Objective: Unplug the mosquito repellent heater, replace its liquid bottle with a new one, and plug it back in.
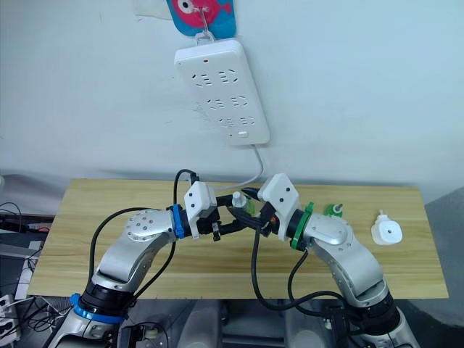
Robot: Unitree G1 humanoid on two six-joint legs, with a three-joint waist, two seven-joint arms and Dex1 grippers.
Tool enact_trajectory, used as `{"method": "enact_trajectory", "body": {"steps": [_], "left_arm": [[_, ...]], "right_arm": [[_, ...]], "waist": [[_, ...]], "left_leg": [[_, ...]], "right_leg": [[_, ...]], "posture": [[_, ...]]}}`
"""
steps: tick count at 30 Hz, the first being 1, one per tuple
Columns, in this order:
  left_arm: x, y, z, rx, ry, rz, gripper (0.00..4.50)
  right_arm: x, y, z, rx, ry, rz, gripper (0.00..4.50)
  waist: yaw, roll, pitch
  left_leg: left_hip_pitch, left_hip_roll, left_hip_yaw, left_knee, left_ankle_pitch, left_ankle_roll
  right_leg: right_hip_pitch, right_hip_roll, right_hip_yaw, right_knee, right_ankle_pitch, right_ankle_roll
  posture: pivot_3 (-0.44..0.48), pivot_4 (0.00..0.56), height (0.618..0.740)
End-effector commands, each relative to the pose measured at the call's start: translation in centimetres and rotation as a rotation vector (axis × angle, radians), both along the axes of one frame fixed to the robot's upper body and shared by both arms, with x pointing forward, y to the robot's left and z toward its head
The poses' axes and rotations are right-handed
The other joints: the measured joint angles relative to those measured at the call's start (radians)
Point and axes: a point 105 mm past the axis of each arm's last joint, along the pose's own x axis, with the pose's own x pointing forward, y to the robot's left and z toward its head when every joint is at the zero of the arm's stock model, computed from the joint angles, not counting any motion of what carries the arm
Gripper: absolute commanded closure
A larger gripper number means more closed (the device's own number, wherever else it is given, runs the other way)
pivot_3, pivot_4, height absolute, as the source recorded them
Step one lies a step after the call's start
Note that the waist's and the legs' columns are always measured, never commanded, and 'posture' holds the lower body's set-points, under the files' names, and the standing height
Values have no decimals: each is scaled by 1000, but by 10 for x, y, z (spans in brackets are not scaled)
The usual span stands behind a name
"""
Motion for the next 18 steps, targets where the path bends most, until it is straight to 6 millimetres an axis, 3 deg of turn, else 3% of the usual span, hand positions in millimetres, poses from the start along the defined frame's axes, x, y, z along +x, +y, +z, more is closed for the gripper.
{"method": "enact_trajectory", "body": {"steps": [1,6,13,18], "left_arm": [[-5,-4,11,-25,-39,-27,2233],[-15,-7,7,8,-59,-108,2233],[-42,-12,-1,105,-139,-375,2233],[-53,-11,-3,143,-177,-503,2233]], "right_arm": [[-6,-1,5,26,-9,30,3405],[-15,9,13,34,-18,198,3453],[-33,8,23,-98,-108,783,3453],[-33,10,24,-165,-155,991,3453]], "waist": [[0,0,0],[-1,0,0],[2,1,0],[2,1,0]], "left_leg": [[0,0,0,0,0,0],[0,0,0,0,0,0],[1,0,2,0,0,0],[0,0,1,0,0,0]], "right_leg": [[0,0,0,0,0,0],[0,0,0,0,0,0],[0,0,0,-1,0,0],[0,0,0,-2,0,0]], "posture": [[-106,364,740],[-108,364,740],[-85,354,740],[-73,334,740]]}}
